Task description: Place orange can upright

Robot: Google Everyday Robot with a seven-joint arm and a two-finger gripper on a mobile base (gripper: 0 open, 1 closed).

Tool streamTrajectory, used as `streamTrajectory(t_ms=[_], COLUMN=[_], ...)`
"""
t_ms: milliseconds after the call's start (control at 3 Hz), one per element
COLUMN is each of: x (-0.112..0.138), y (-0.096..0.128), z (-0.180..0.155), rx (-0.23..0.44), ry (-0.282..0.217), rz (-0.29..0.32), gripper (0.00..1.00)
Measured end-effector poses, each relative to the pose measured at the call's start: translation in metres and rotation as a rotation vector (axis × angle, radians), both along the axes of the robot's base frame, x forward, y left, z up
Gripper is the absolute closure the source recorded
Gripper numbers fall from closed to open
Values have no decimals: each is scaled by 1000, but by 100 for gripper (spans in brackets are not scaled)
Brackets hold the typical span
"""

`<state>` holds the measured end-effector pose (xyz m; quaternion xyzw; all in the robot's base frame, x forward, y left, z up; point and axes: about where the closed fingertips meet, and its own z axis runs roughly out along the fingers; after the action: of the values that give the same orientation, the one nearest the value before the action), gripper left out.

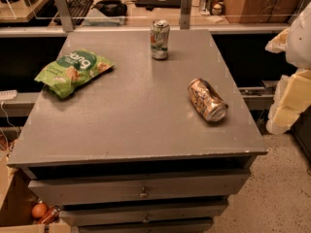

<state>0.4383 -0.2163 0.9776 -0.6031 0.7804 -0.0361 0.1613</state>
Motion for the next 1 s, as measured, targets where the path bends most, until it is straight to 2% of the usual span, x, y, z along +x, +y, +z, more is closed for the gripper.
streamTrajectory(t_ms=[333,667,1000], x=[0,32,76], y=[0,27,59], z=[0,-37,-84], rx=[0,49,102], ry=[0,18,33], rz=[0,-94,-199], gripper=[0,0,0])
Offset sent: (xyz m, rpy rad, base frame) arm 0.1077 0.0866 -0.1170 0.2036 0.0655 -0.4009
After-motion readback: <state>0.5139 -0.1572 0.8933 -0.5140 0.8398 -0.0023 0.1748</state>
